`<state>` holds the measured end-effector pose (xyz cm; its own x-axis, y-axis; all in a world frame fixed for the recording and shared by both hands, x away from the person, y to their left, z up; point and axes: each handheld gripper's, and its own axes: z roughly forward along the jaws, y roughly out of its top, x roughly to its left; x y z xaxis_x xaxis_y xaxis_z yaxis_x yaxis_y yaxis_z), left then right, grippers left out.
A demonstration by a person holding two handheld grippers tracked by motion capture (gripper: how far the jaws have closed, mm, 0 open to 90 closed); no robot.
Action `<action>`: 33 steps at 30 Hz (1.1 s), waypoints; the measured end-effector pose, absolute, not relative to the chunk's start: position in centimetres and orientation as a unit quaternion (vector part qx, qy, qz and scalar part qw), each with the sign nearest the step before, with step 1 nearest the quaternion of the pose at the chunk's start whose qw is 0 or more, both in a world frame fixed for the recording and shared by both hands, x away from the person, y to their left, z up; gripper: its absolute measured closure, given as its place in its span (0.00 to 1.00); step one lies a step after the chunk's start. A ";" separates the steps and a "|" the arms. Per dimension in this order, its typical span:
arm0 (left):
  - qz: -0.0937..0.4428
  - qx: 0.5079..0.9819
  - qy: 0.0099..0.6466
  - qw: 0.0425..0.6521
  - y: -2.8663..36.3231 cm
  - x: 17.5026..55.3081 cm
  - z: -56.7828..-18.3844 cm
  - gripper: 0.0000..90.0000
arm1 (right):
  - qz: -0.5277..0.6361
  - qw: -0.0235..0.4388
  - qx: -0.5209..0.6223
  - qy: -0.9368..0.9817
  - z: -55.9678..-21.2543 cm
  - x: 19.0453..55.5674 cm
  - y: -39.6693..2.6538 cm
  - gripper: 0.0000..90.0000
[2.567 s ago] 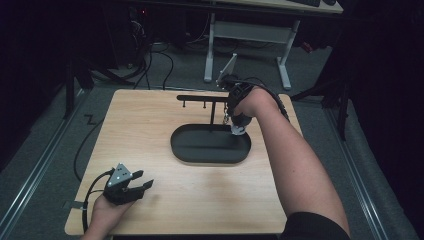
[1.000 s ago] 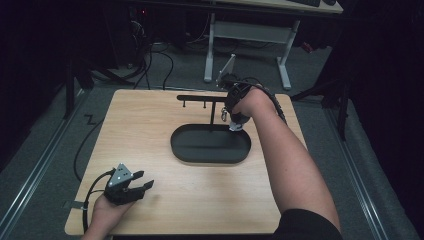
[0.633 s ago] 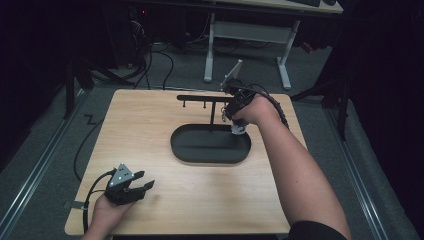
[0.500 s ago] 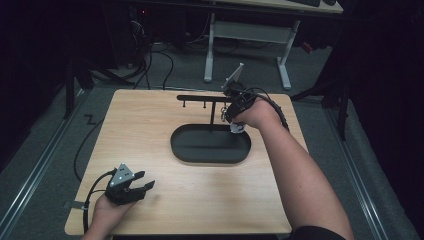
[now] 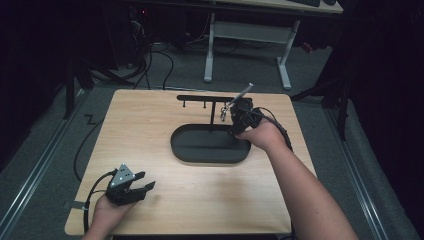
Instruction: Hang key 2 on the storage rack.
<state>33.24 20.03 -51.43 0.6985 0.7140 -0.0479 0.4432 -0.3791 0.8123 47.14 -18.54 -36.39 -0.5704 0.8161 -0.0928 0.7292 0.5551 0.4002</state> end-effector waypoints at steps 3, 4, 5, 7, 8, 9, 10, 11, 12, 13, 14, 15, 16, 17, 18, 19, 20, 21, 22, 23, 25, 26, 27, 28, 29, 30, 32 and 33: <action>0.156 0.814 0.356 0.432 20.0 33.3 -51.5 0.50 | 0.172 0.152 0.453 0.861 -37.5 45.9 -19.7 0.36; 0.156 0.813 0.356 0.433 20.0 33.3 -51.5 0.50 | 0.178 0.158 0.454 0.859 -38.2 45.2 -20.2 0.36; 0.156 0.814 0.355 0.432 20.0 33.3 -51.5 0.50 | 0.180 0.165 0.450 0.859 -38.6 44.8 -20.4 0.37; 0.156 0.816 0.353 0.429 20.0 33.3 -51.5 0.50 | 0.195 0.175 0.448 0.855 -39.7 43.6 -21.1 0.36; 0.156 0.816 0.354 0.430 19.9 33.3 -51.5 0.50 | 0.202 0.177 0.448 0.853 -40.3 43.0 -21.4 0.36; 0.155 0.816 0.354 0.429 19.9 33.3 -51.5 0.50 | 0.204 0.180 0.449 0.851 -40.8 42.4 -21.6 0.36; 0.156 0.816 0.354 0.430 19.8 33.3 -51.6 0.50 | 0.208 0.185 0.444 0.852 -41.6 41.7 -21.8 0.36; 0.155 0.816 0.354 0.430 19.8 33.3 -51.6 0.50 | 0.212 0.188 0.440 0.852 -42.1 41.1 -22.0 0.36; 0.155 0.817 0.353 0.429 19.7 33.3 -51.6 0.50 | 0.214 0.190 0.440 0.851 -42.5 40.6 -22.1 0.36; 0.154 0.818 0.352 0.427 19.7 33.3 -51.6 0.50 | 0.220 0.196 0.438 0.850 -43.0 40.0 -22.2 0.36; 0.154 0.818 0.353 0.427 19.6 33.3 -51.7 0.50 | 0.221 0.200 0.433 0.851 -43.4 39.4 -22.3 0.35; 0.154 0.819 0.352 0.426 19.6 33.3 -51.7 0.50 | 0.230 0.200 0.431 0.849 -43.8 38.8 -22.4 0.35; 0.153 0.820 0.351 0.426 19.5 33.3 -51.7 0.50 | 0.241 0.194 0.433 0.847 -44.3 38.3 -22.6 0.35; 0.152 0.820 0.350 0.425 19.5 33.3 -51.7 0.50 | 0.251 0.188 0.437 0.843 -44.9 37.6 -22.8 0.35; 0.153 0.821 0.350 0.425 19.4 33.2 -51.7 0.50 | 0.257 0.188 0.437 0.841 -45.2 37.3 -22.9 0.35; 0.152 0.822 0.347 0.425 19.4 33.2 -51.7 0.50 | 0.263 0.191 0.437 0.839 -45.6 36.7 -23.1 0.36; 0.153 0.822 0.347 0.425 19.3 33.1 -51.8 0.50 | 0.268 0.195 0.439 0.835 -46.1 36.1 -23.3 0.36; 0.153 0.822 0.346 0.426 19.3 33.1 -51.8 0.49 | 0.275 0.200 0.439 0.832 -46.4 35.7 -23.4 0.36; 0.152 0.822 0.345 0.426 19.2 33.0 -51.8 0.49 | 0.282 0.203 0.441 0.828 -46.8 35.2 -23.6 0.36; 0.152 0.823 0.344 0.427 19.2 33.0 -51.8 0.49 | 0.292 0.202 0.446 0.822 -47.3 34.7 -23.8 0.36; 0.151 0.823 0.341 0.429 19.1 32.9 -51.8 0.49 | 0.306 0.204 0.453 0.812 -48.2 33.8 -24.3 0.35; 0.151 0.824 0.338 0.430 19.1 32.8 -51.7 0.49 | 0.307 0.211 0.455 0.809 -48.6 33.4 -24.5 0.35; 0.150 0.824 0.335 0.431 19.1 32.7 -51.7 0.49 | 0.310 0.219 0.455 0.806 -49.0 32.9 -24.7 0.34; 0.151 0.824 0.334 0.432 19.0 32.6 -51.7 0.49 | 0.315 0.228 0.457 0.800 -49.5 32.3 -25.0 0.32; 0.150 0.825 0.332 0.433 18.9 32.5 -51.7 0.49 | 0.318 0.235 0.456 0.797 -49.8 31.9 -25.2 0.32; 0.149 0.825 0.332 0.433 18.9 32.4 -51.7 0.49 | 0.327 0.244 0.463 0.787 -50.2 31.2 -25.5 0.31; 0.146 0.826 0.328 0.434 18.6 32.1 -51.6 0.49 | 0.343 0.272 0.477 0.763 -51.0 29.8 -26.0 0.32; 0.146 0.826 0.326 0.435 18.4 32.0 -51.6 0.49 | 0.350 0.278 0.484 0.752 -51.6 29.1 -26.4 0.35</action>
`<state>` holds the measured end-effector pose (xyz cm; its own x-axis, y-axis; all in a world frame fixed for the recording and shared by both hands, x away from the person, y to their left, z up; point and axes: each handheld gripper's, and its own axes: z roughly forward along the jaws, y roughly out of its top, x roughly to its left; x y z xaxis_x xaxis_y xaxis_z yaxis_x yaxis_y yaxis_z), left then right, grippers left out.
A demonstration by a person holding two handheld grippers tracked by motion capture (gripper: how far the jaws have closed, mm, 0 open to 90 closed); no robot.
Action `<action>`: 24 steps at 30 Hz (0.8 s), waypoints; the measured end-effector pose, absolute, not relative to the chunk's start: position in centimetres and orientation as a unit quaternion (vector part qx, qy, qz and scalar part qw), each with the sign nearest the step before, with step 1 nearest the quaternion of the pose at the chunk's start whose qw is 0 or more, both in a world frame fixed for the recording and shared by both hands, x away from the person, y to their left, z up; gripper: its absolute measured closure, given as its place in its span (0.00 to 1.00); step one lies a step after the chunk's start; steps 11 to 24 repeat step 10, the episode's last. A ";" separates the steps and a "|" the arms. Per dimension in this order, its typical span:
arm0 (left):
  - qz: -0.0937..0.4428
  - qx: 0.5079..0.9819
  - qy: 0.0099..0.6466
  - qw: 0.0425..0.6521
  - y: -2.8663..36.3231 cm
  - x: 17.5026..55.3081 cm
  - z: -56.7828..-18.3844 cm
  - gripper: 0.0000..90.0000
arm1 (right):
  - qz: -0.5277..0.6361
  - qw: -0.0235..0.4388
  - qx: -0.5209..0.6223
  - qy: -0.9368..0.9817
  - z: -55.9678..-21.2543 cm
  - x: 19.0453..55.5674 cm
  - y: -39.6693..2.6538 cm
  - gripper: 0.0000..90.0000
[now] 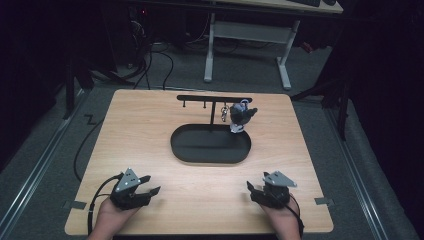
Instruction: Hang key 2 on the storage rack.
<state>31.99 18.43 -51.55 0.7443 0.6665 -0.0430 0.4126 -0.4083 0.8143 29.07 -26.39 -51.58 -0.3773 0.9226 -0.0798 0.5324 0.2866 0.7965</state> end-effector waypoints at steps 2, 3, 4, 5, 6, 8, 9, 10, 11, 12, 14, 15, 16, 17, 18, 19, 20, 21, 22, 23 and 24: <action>0.148 0.830 0.318 0.433 17.9 31.7 -51.5 0.48 | 0.355 0.251 0.489 0.756 -51.5 28.7 -27.2 0.28; 0.149 0.832 0.315 0.432 17.7 31.7 -51.5 0.48 | 0.355 0.275 0.486 0.750 -51.4 28.4 -27.7 0.30; 0.151 0.835 0.312 0.428 17.5 31.7 -51.6 0.48 | 0.351 0.283 0.484 0.750 -51.5 28.4 -28.0 0.30; 0.152 0.837 0.310 0.425 17.3 31.7 -51.7 0.48 | 0.344 0.283 0.486 0.752 -51.8 28.6 -28.2 0.29; 0.151 0.838 0.310 0.422 17.1 31.7 -51.8 0.48 | 0.345 0.275 0.492 0.751 -52.0 28.7 -28.3 0.29; 0.150 0.840 0.311 0.419 17.0 31.7 -51.9 0.47 | 0.352 0.264 0.494 0.750 -52.2 28.9 -28.3 0.28; 0.151 0.840 0.310 0.420 17.0 31.7 -51.9 0.46 | 0.354 0.268 0.491 0.750 -52.1 28.9 -28.2 0.28; 0.152 0.838 0.310 0.422 17.0 31.6 -51.8 0.45 | 0.356 0.273 0.487 0.750 -51.9 28.9 -28.1 0.27; 0.152 0.838 0.310 0.422 17.0 31.6 -51.8 0.45 | 0.356 0.273 0.487 0.750 -51.9 28.9 -28.1 0.27; 0.152 0.838 0.310 0.422 17.0 31.6 -51.8 0.45 | 0.356 0.273 0.487 0.750 -51.9 28.9 -28.1 0.27; 0.152 0.838 0.310 0.422 17.0 31.6 -51.8 0.45 | 0.356 0.273 0.487 0.750 -51.9 28.9 -28.1 0.27; 0.152 0.838 0.310 0.422 17.0 31.6 -51.8 0.45 | 0.356 0.273 0.487 0.750 -51.9 28.9 -28.1 0.27; 0.152 0.838 0.310 0.422 17.0 31.6 -51.8 0.45 | 0.356 0.273 0.487 0.750 -51.9 28.9 -28.1 0.27; 0.152 0.838 0.310 0.422 17.0 31.6 -51.8 0.45 | 0.356 0.273 0.487 0.750 -51.9 28.9 -28.1 0.27; 0.152 0.838 0.310 0.422 17.0 31.6 -51.8 0.45 | 0.356 0.273 0.487 0.750 -51.9 28.9 -28.1 0.27; 0.152 0.838 0.310 0.422 17.0 31.6 -51.8 0.45 | 0.356 0.273 0.487 0.750 -51.9 28.9 -28.1 0.27; 0.152 0.838 0.310 0.422 17.0 31.6 -51.8 0.45 | 0.356 0.273 0.487 0.750 -51.9 28.9 -28.1 0.27; 0.152 0.838 0.310 0.422 17.0 31.6 -51.8 0.45 | 0.356 0.273 0.487 0.750 -51.9 28.9 -28.1 0.27; 0.152 0.838 0.310 0.422 17.0 31.6 -51.8 0.45 | 0.356 0.273 0.487 0.750 -51.9 28.9 -28.1 0.27; 0.152 0.838 0.310 0.422 17.0 31.6 -51.8 0.45 | 0.356 0.273 0.487 0.750 -51.9 28.9 -28.1 0.27; 0.152 0.838 0.310 0.422 17.0 31.6 -51.8 0.45 | 0.356 0.273 0.487 0.750 -51.9 28.9 -28.1 0.27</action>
